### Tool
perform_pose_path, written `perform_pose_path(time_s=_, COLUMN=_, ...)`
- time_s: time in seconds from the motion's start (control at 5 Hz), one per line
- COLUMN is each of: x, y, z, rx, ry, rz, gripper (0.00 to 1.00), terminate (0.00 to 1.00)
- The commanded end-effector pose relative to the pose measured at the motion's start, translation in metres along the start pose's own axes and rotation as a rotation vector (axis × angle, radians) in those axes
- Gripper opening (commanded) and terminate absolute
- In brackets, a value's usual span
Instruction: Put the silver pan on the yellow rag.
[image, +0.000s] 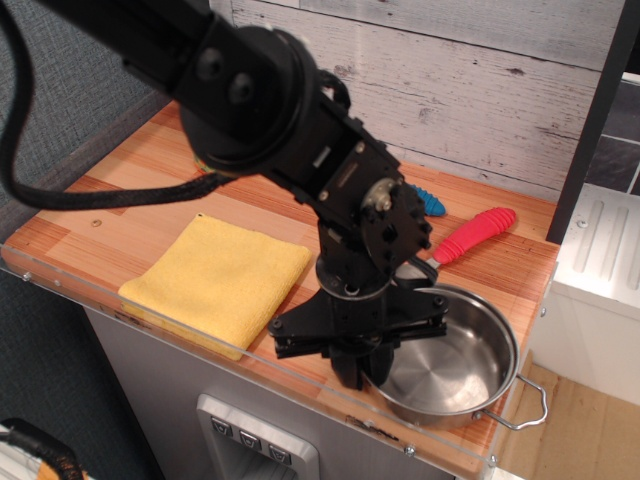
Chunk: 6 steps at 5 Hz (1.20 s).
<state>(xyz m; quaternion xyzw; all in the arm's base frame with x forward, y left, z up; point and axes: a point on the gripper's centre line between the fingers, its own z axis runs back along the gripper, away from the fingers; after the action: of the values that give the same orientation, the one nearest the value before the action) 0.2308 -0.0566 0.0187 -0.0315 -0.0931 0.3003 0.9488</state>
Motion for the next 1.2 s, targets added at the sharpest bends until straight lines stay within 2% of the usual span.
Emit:
perform_pose_path(time_s=0.0, x=0.014, y=0.001, z=0.037, rx=-0.074, ry=-0.089, rz=0.012, gripper=0.0, terminate=0.0)
perform_pose_path(time_s=0.2, x=0.021, y=0.006, z=0.055, rx=-0.071, ry=-0.127, rz=0.019, gripper=0.0, terminate=0.0)
perform_pose_path(time_s=0.4, x=0.033, y=0.024, z=0.071, rx=-0.038, ry=-0.142, rz=0.061, gripper=0.0, terminate=0.0)
perform_pose_path(time_s=0.6, x=0.046, y=0.049, z=0.075, rx=-0.036, ry=-0.112, rz=0.089, gripper=0.0, terminate=0.0)
perform_pose_path(time_s=1.0, x=0.062, y=0.091, z=0.075, rx=0.035, ry=-0.087, rz=0.188, gripper=0.0, terminate=0.0)
